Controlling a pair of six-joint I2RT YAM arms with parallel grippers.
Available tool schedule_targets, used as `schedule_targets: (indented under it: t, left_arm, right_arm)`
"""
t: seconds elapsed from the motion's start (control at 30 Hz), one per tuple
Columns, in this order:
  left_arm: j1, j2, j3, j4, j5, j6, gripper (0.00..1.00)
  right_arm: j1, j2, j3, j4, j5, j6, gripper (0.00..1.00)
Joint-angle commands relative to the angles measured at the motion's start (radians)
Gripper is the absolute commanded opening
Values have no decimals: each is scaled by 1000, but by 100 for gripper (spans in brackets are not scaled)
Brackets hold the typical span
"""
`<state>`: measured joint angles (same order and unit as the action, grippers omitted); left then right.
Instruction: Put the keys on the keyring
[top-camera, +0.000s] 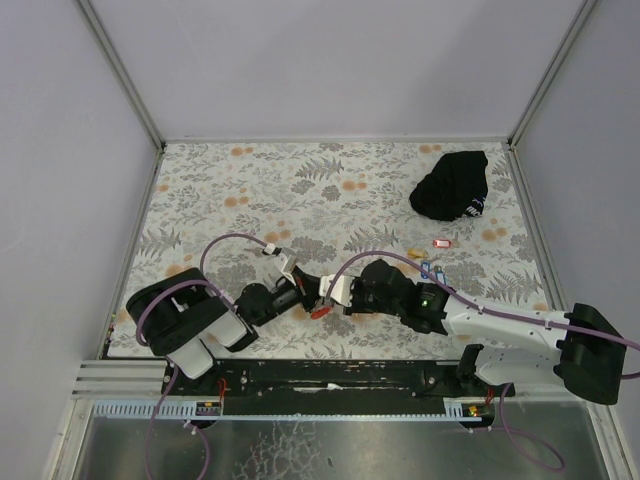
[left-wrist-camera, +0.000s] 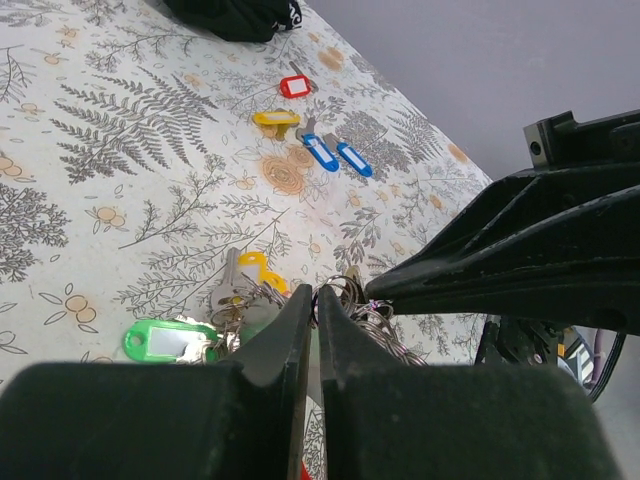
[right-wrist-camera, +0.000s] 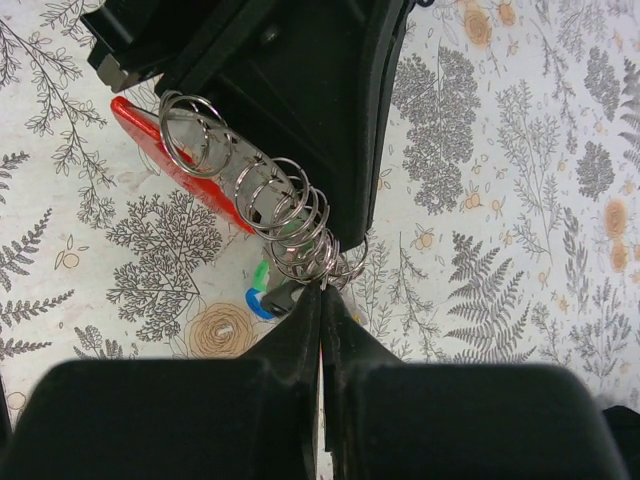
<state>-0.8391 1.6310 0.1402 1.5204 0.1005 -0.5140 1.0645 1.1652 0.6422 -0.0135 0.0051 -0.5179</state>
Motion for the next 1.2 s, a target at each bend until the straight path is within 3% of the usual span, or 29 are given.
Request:
schedule_targets:
  t: [0.0,0.27,0.47,0.77,1.17]
  left_arm:
    - [7,-28,-11,83,-57,91,4]
    - [101,-88,-43,81,155,244,24]
    - [214,-146,-70,65,369,324,31]
    - [227,-223,1,-125,467,405,34]
    - [164,-54,62,-64,577,411,34]
  right_arm:
    - [20,-61,52,-50,30,-39,0]
    - [21,-43,105,-91,20,-85,0]
    - [20,-33,134,-132,8,-102,0]
    - [21,-18,159,-169,-32,-109,0]
    - [21,-3,151,-182,-67,-92,0]
